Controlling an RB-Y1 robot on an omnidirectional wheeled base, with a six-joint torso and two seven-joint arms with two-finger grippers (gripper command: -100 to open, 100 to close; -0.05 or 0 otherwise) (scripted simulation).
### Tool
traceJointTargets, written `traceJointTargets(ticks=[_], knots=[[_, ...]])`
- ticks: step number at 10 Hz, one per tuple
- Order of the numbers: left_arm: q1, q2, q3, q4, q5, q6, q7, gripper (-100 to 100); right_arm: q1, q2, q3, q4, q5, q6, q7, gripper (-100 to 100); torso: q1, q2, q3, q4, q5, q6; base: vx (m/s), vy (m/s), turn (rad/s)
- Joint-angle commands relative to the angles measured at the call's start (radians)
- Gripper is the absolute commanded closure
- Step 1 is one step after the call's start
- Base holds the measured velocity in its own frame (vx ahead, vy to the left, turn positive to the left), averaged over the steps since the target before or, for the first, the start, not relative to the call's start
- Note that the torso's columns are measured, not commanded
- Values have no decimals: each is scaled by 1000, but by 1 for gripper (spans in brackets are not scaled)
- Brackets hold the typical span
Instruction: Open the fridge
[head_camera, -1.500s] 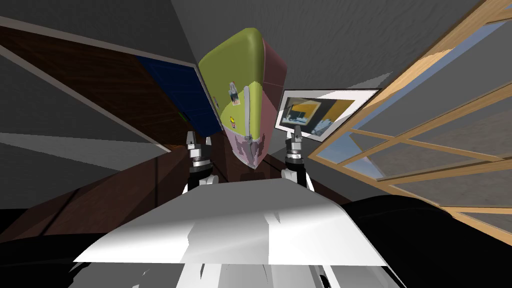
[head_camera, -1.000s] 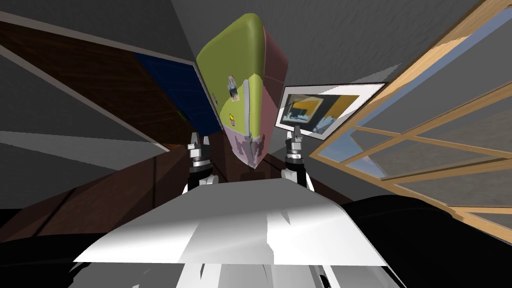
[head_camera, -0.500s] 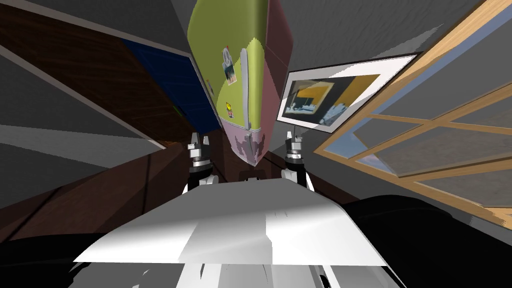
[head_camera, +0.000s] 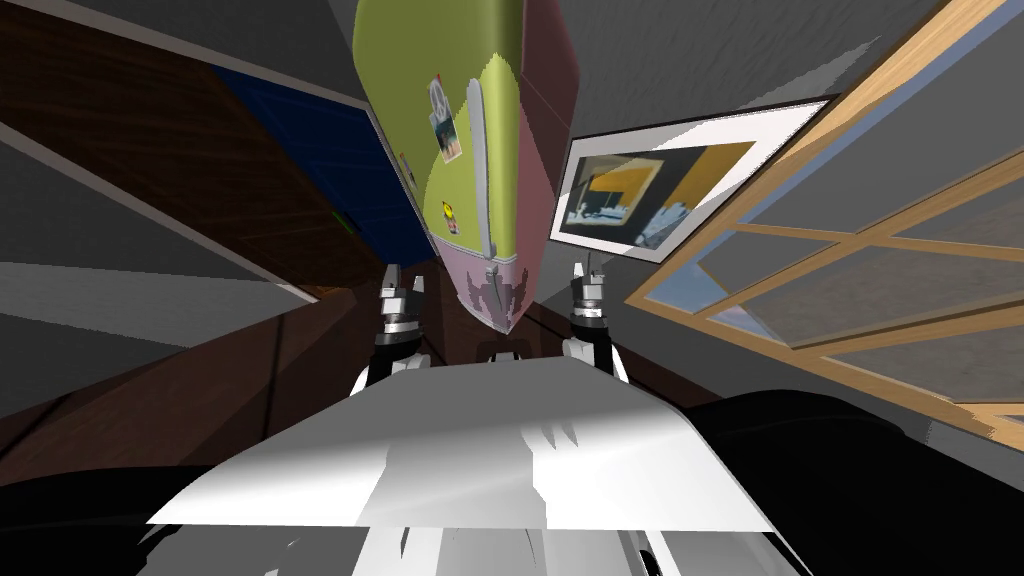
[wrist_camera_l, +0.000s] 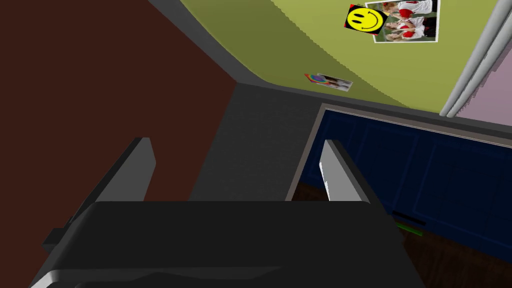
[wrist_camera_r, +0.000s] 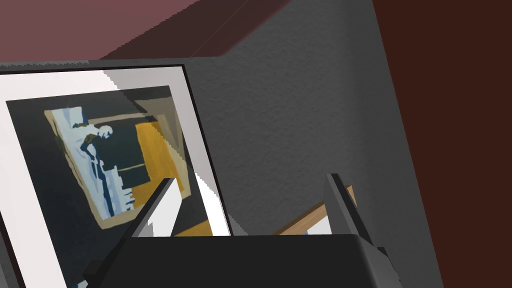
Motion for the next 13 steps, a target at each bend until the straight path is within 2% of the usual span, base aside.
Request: traceJointTargets(ticks=[1,13], knots=[[13,30,2,-21,-7,61,4,-100,0,0,0,0,0,0,0,0,1,1,1,0,0,0,71,-37,-62],[72,138,8,-114,-39,301,19,-100,0,0,0,0,0,0,0,0,1,2,1,1,0,0,64,-32,-69]])
